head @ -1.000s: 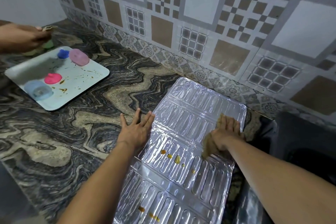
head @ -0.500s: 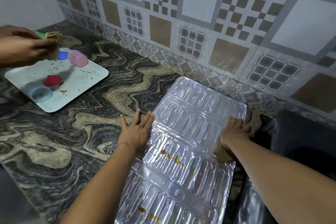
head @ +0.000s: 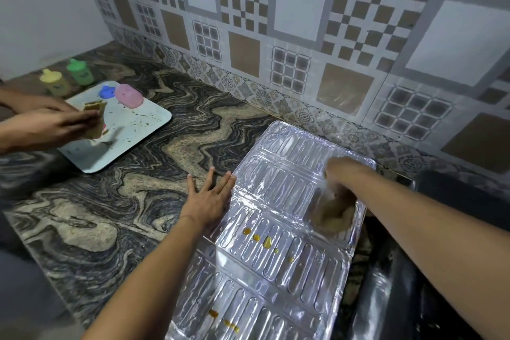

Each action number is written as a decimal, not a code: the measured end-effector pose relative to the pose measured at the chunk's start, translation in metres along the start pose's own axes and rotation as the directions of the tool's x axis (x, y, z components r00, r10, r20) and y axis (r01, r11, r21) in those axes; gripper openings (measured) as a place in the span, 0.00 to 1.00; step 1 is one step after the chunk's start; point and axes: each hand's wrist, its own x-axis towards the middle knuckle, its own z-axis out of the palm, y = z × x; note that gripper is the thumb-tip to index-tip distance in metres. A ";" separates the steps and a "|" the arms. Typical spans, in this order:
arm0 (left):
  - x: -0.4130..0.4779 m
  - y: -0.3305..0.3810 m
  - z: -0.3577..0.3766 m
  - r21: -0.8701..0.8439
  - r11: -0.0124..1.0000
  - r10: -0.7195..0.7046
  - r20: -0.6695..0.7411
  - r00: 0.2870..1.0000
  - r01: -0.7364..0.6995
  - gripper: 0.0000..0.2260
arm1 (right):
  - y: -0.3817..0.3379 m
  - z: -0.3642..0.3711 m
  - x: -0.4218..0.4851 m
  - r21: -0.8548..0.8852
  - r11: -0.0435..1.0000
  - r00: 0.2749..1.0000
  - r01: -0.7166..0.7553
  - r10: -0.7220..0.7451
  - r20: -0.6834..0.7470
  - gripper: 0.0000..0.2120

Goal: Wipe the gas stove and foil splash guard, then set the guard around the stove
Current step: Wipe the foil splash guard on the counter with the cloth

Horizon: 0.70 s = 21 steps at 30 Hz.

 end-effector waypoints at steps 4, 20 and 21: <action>-0.005 -0.006 -0.008 -0.060 0.998 -0.029 -0.053 0.998 0.026 0.29 | -0.021 -0.014 -0.021 0.284 0.940 0.978 0.191 -0.207 0.028 0.11; -0.114 -0.004 0.016 -0.199 0.968 -0.166 -0.056 0.984 0.152 0.23 | -0.078 0.022 -0.058 0.149 0.912 0.923 0.383 -0.382 -0.036 0.28; -0.114 -0.003 0.017 -0.192 0.970 -0.159 -0.054 0.986 0.146 0.23 | -0.075 0.024 -0.060 0.168 0.918 0.932 0.359 -0.362 -0.015 0.28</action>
